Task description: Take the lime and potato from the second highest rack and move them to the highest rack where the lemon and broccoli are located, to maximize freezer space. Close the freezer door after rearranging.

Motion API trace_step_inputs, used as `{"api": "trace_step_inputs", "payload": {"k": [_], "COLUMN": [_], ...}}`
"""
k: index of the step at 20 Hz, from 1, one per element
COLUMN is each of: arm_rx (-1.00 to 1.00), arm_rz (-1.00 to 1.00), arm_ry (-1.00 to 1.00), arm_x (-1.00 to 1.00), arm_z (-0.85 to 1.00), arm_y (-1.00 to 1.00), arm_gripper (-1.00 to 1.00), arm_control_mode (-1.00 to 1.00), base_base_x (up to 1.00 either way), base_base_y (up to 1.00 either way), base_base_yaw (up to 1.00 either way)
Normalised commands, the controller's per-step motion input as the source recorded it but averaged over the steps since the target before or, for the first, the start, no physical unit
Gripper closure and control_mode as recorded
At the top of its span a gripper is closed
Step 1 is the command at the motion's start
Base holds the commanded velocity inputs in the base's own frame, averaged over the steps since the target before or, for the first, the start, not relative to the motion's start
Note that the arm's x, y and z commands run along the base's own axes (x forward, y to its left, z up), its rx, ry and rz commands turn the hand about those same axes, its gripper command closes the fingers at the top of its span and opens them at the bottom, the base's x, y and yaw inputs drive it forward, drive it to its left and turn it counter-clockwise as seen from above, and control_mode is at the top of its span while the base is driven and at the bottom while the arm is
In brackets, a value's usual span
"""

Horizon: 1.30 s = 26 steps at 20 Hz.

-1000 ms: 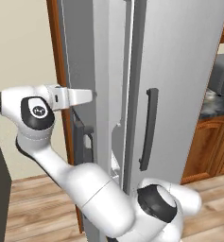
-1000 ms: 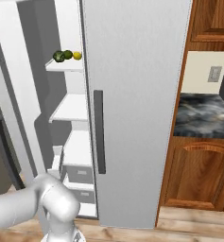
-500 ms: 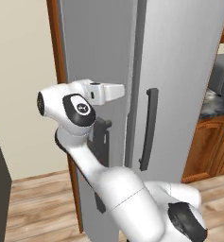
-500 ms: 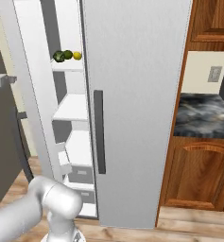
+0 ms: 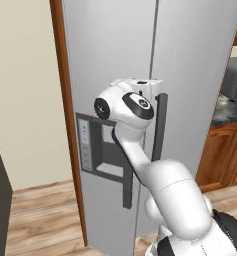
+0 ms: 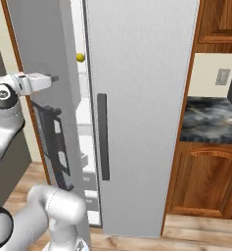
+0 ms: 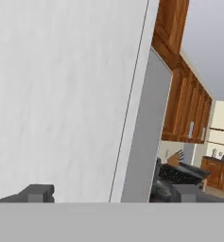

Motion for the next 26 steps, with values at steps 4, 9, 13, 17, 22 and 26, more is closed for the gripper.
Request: {"api": "trace_step_inputs", "payload": {"k": [4, 9, 13, 17, 22, 26], "arm_rx": [0.05, 0.05, 0.06, 0.08, 0.11, 0.15], "arm_rz": [0.00, 0.01, 0.05, 0.05, 0.05, 0.08], "arm_ry": [0.00, 0.00, 0.00, 0.00, 0.00, 0.00], "arm_x": [1.00, 1.00, 0.81, 0.63, 0.45, 0.29], "arm_z": [0.40, 0.40, 0.33, 0.27, 0.17, 0.11], "arm_y": [-0.42, -0.50, -0.53, -0.46, -0.48, -0.51], "arm_gripper": [-1.00, -1.00, -1.00, -1.00, -1.00, -1.00], "arm_control_mode": [-1.00, -1.00, -1.00, -1.00, -1.00, -1.00], "base_base_x": [0.00, 0.00, 0.00, 0.00, 0.00, 0.00], "base_base_y": [0.00, 0.00, 0.00, 0.00, 0.00, 0.00], "base_base_yaw": [0.00, 0.00, 0.00, 0.00, 0.00, 0.00]}}
